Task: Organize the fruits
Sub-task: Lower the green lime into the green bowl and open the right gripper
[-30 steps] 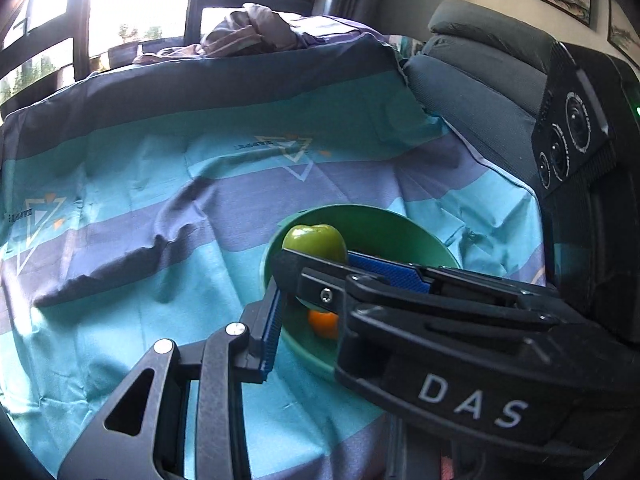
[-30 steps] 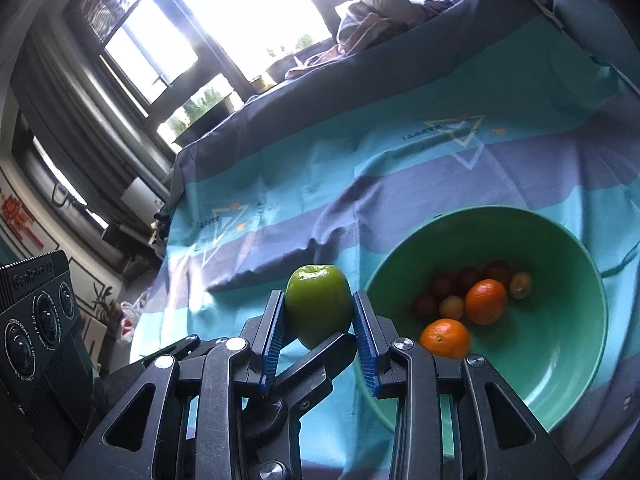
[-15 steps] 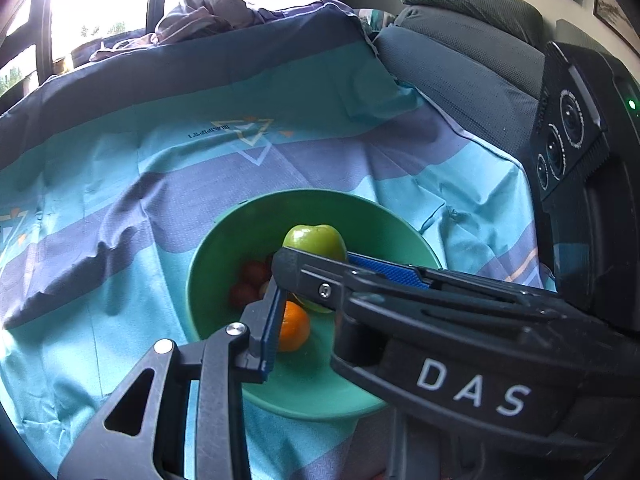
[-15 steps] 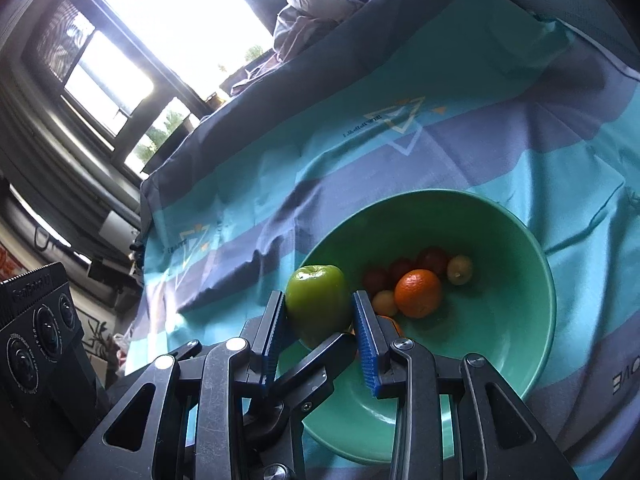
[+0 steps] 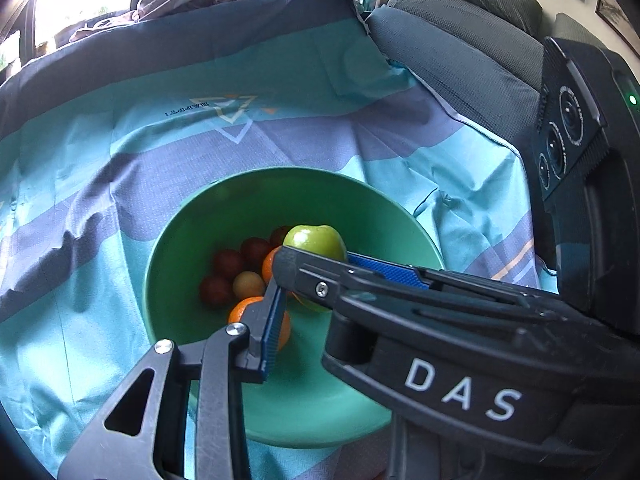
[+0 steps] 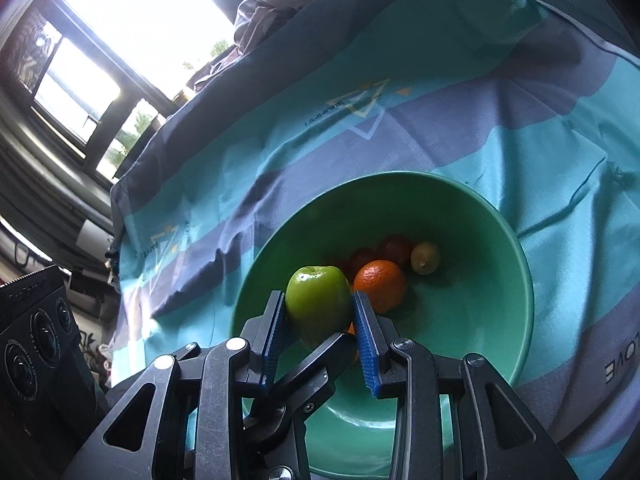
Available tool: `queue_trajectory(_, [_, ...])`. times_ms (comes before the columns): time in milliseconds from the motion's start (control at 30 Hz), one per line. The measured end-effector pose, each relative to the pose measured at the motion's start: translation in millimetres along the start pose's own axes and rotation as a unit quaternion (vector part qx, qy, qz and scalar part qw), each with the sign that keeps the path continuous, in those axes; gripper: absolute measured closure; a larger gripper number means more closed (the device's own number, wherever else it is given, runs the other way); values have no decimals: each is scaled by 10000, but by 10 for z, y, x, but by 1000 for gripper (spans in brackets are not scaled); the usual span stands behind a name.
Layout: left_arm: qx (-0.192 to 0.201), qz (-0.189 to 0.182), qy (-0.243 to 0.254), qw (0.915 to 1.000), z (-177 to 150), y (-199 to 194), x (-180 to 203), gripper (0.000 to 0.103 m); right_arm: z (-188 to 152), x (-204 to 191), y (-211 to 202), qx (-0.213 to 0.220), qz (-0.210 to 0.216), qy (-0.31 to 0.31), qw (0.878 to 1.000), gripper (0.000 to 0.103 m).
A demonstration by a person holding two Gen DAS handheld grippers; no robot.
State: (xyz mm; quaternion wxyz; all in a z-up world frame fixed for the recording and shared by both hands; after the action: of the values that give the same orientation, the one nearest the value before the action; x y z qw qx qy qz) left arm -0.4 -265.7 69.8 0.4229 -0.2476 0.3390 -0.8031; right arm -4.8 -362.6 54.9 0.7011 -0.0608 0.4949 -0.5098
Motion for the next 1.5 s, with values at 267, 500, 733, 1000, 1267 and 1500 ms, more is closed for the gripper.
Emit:
queue_trajectory(267, [-153,-80,-23,9998,-14,102,33,73,16,96,41,-103,-124,119,9998,66])
queue_trajectory(500, [-292,-136,-145,9994,-20,167,31,73,16,126,67,-158,-231,154,9995,66])
queue_trajectory(733, [-355,-199,-199,9990,-24,206,31,73,9,139,89,-214,-330,169,9991,66])
queue_trajectory(1000, [-400,-257,-223,9986,-32,236,19,73,9,138,109,-236,-418,181,9987,66])
queue_trajectory(1267, [-418,-310,-261,9983,-44,253,8,73,18,132,125,-269,-482,172,9983,66])
queue_trajectory(1500, [-436,-341,-298,9980,-49,260,0,73,11,139,137,-271,-508,189,9982,66])
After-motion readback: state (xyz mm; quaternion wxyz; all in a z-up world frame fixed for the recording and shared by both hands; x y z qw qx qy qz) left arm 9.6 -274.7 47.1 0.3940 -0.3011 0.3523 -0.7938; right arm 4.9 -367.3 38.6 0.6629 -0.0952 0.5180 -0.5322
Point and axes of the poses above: each gripper's, at about its wrist camera, not at the fingertips, and y roughly the way its jaws point, x to its right, z to its top, the point moved 2 cm from there along y, roughly the way its jaws point, and after that the axes turned 9 degrees about z, right-handed, at the moved point
